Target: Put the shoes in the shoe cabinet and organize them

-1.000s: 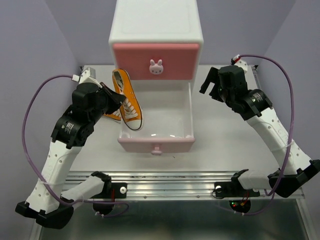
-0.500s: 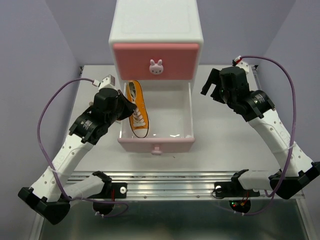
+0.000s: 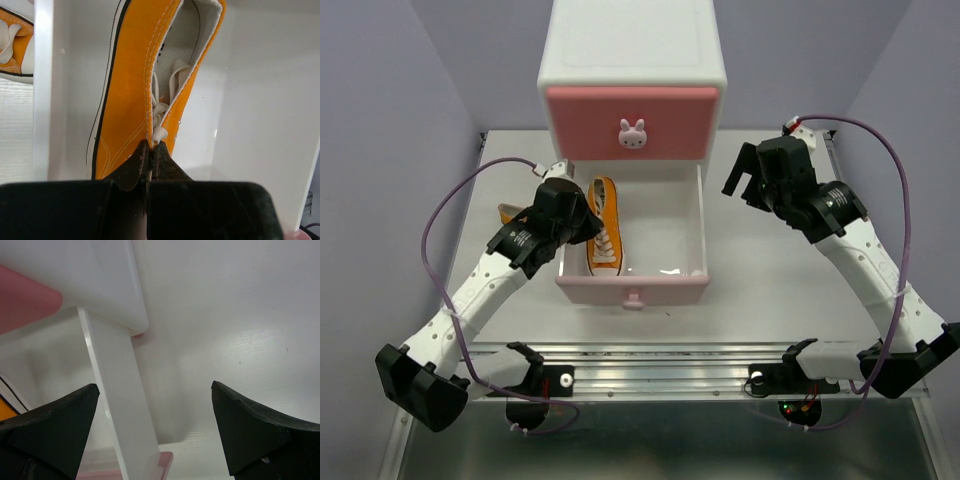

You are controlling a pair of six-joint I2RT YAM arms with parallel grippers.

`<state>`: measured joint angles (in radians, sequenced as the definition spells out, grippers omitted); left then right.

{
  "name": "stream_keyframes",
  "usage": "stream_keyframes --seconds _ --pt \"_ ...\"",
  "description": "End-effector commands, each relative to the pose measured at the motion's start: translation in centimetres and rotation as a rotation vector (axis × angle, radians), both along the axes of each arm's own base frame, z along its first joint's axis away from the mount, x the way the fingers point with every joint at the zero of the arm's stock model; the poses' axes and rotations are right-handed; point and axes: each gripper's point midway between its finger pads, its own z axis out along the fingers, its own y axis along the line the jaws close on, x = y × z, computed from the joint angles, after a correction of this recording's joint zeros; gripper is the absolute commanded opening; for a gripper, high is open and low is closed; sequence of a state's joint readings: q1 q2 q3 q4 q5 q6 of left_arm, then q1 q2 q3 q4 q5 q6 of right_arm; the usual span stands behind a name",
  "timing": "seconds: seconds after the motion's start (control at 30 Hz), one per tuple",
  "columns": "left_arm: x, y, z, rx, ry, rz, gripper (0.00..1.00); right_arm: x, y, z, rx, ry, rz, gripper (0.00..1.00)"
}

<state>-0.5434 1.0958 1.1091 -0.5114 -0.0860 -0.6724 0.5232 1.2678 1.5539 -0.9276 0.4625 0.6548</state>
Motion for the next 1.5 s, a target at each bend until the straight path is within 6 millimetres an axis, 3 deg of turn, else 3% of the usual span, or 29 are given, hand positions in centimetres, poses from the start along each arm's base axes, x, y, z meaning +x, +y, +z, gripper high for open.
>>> stream_keyframes --seconds 0.0,0.43,0.53,0.57,0.63,0.73,0.77,0.93,1.0,1.2,1.3,1.43,1.47 --pt "1.5 -0.9 1.1 -0.05 -0.09 0.006 0.0 -0.7 -0.6 0.1 0.011 0.003 -0.019 1.0" --pt "3.9 -1.5 -3.2 0.021 -0.014 0.033 0.0 -1.6 -1.1 -0.2 0.018 0.021 -0.035 1.0" --pt "3.8 -1.0 -5.3 0.05 0.066 0.085 0.02 -1.7 -1.3 -0.2 0.015 0.023 -0.038 1.0" --pt "3.8 -0.9 -5.6 0.05 0.079 0.095 0.13 -1.8 -1.4 -0.2 0.014 0.021 -0.04 1.0" --pt "3.7 -0.9 -5.9 0.055 0.091 0.097 0.2 -1.9 -1.5 0.0 0.016 0.016 -0.043 1.0" --pt "3.8 -0.6 -5.8 0.061 0.084 0.107 0.46 -2.0 -1.8 0.5 0.017 0.0 -0.053 1.0" --pt "3.9 -0.6 -5.3 0.058 0.076 0.105 0.54 -2.0 -1.9 0.7 0.015 -0.006 -0.059 1.0" --pt "4.0 -1.4 -3.0 0.058 0.068 0.044 0.74 -2.0 -2.1 1.4 0.029 -0.028 -0.071 1.0" --pt "4.2 -1.8 -1.0 0.044 0.036 0.021 0.95 -2.0 -2.2 1.7 0.027 -0.04 -0.076 1.0" --pt "3.3 -1.0 4.9 -0.005 -0.074 0.026 0.99 -2.0 -2.8 2.2 0.01 -0.067 -0.088 1.0" --pt "1.4 1.1 8.3 -0.037 -0.139 0.082 0.99 -2.1 -3.1 2.1 0.003 -0.07 -0.093 1.0" --pt "-0.7 3.2 9.6 -0.072 -0.173 0.148 0.99 -1.9 -3.4 2.1 -0.01 -0.081 -0.106 1.0" --pt "-1.9 4.1 9.9 -0.086 -0.173 0.164 0.99 -1.8 -3.4 2.2 -0.01 -0.086 -0.108 1.0"
